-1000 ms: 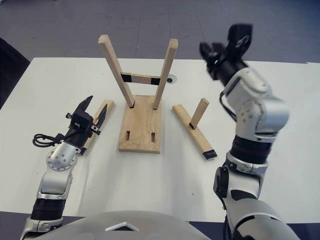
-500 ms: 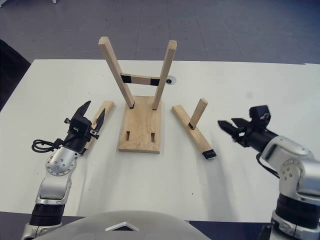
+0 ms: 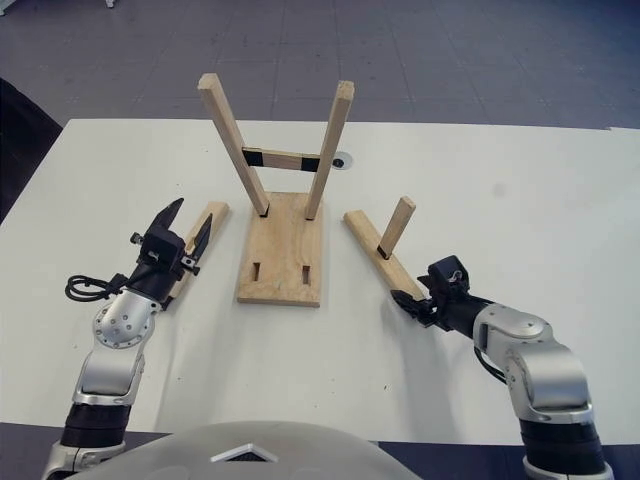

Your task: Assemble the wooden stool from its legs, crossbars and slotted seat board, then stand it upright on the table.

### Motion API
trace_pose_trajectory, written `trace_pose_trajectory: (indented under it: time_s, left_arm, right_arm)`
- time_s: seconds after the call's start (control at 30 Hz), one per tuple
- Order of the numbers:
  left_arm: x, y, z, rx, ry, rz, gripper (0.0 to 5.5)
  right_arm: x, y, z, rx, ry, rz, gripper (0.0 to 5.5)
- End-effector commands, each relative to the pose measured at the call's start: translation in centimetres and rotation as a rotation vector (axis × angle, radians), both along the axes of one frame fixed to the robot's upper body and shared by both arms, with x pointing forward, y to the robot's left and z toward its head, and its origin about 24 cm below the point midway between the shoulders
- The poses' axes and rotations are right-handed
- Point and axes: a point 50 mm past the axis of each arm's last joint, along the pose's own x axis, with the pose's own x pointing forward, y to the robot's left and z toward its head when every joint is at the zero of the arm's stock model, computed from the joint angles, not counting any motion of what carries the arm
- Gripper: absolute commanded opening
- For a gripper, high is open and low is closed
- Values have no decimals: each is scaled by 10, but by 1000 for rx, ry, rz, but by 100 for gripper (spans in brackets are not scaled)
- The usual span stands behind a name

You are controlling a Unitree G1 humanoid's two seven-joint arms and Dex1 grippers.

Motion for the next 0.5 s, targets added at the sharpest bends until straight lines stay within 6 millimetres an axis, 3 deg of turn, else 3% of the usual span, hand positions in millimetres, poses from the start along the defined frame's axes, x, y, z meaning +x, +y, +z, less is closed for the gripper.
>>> trace_pose_trajectory:
  time_s: [0.03,0.13,0.23,0.4,0.5]
  left_arm:
    - [3,1,1,14,-4,0,244]
    - [3,2,2,14,-4,1,244]
    - [3,3,2,15,-4,-2,244]
    - [7,2,7,5,-23,-7,244]
    - [19,5,26,-76,-70,-4,244]
  right_arm:
    - [-6,4,-12,-93,-22,-12,269]
    - [-6,12,-9,-66,-66,-40,223]
    - [7,18,13,34,-198,-88,211]
    - [61,8,112,277,-653,-208,204]
    - [81,15,169,407,-825,-166,204]
